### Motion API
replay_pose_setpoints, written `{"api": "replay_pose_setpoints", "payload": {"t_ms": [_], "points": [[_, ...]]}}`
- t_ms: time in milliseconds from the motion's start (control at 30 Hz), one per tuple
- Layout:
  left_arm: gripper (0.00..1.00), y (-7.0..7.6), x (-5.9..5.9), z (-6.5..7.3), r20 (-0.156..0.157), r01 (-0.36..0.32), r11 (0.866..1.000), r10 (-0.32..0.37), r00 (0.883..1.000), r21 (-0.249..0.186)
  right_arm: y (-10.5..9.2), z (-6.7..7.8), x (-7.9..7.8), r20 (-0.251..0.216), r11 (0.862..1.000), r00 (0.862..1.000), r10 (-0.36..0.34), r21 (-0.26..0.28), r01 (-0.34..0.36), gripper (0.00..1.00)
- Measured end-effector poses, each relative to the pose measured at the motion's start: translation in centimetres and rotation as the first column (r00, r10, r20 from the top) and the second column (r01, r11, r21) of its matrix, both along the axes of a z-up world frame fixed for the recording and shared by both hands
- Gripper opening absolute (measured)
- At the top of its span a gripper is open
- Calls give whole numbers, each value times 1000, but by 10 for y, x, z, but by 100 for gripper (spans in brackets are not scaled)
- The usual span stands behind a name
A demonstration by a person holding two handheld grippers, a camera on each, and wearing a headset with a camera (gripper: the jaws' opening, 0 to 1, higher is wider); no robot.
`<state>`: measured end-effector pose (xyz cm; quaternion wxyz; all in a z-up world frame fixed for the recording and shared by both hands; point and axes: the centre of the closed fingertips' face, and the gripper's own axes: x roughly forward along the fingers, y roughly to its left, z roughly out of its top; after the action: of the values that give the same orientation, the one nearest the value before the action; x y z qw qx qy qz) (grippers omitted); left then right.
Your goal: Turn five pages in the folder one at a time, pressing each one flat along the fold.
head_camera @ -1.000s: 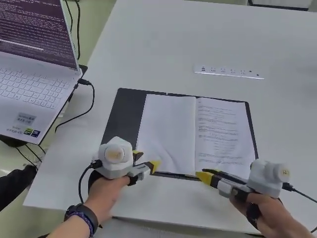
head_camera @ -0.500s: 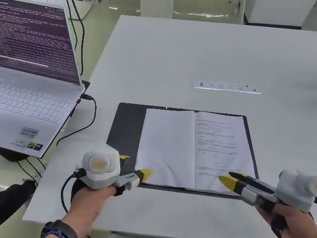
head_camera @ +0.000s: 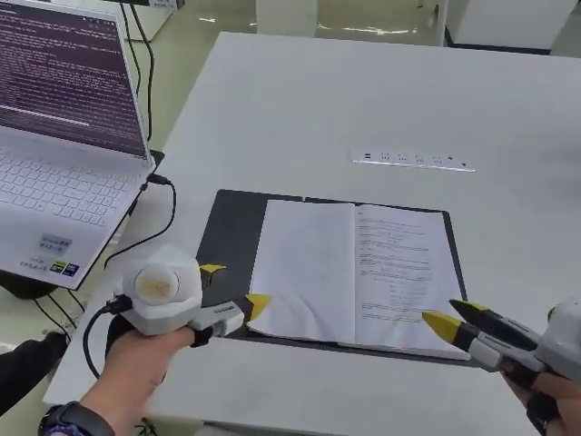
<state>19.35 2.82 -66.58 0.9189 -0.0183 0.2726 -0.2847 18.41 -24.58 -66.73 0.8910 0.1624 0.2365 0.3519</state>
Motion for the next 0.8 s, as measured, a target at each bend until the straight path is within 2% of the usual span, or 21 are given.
{"api": "replay_pose_setpoints", "payload": {"t_ms": [67, 300, 400, 433, 500, 600, 800], "points": [[53, 0, -2, 5, 1, 5, 1000, -5, 1000, -11, -2, 5, 0, 17, 1000, 1000, 3, -11, -2, 52], [57, 1, -8, 19, 22, 19, 1000, -19, 1000, -4, -9, 25, 3, 78, 1000, 997, -12, -19, 13, 58], [59, 5, -9, 23, 30, 16, 1000, -16, 999, 1, -11, 30, 1, 95, 998, 995, -2, -58, 7, 59], [60, 7, -9, 23, 31, 15, 1000, -15, 999, 0, -13, 29, -1, 103, 995, 995, 17, -99, -7, 60], [61, 10, -10, 24, 30, 10, 1000, -10, 1000, 0, -14, 32, -3, 116, 990, 993, 36, -137, -20, 61], [63, 12, -12, 26, 30, 9, 1000, -9, 1000, -2, -17, 38, -6, 124, 990, 992, 31, -144, -13, 63], [68, 17, -19, 28, 28, 3, 1000, -3, 1000, -7, -23, 44, -18, 135, 989, 990, -25, -142, 45, 66]]}}
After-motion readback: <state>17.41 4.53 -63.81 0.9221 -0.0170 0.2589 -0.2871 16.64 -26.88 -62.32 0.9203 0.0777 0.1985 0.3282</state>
